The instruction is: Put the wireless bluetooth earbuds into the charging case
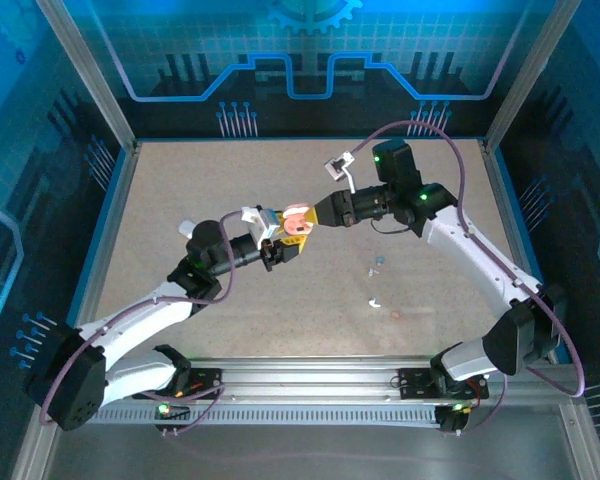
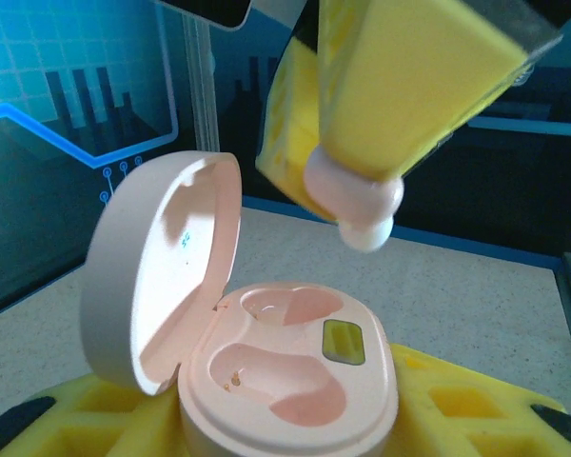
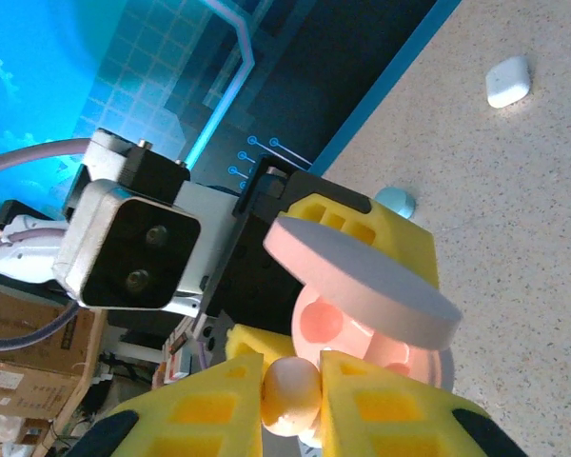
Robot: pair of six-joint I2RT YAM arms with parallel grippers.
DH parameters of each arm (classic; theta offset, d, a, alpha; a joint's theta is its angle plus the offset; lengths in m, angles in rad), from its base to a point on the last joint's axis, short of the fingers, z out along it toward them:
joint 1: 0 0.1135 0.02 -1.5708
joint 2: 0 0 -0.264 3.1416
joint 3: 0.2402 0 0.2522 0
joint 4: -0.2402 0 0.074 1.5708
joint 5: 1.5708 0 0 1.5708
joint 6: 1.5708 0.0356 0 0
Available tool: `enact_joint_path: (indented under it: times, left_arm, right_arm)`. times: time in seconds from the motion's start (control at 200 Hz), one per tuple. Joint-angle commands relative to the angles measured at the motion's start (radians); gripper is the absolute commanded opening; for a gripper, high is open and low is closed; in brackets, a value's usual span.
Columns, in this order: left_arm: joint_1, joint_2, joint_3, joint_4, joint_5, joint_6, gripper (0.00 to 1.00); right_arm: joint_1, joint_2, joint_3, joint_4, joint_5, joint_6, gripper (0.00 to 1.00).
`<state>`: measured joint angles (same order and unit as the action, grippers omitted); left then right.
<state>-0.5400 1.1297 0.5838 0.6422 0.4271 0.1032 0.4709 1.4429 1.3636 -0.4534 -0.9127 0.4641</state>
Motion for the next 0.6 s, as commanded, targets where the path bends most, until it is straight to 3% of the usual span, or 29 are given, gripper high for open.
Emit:
enact_joint_path:
  times: [0.0,0.595]
  left_arm:
    - [-0.007,0.0,0.039,0.057,0.042,-0.023,0.46]
    - [-0.017,-0.006,0.045,0.062,0.057,-0.036,0.45]
  right_arm:
    - [0.02,0.009,0.034,-0.025,0.026,-0.041,0.2]
    - [0.042,0.036,0.046,-0.097,0.154,-0.087,0.23]
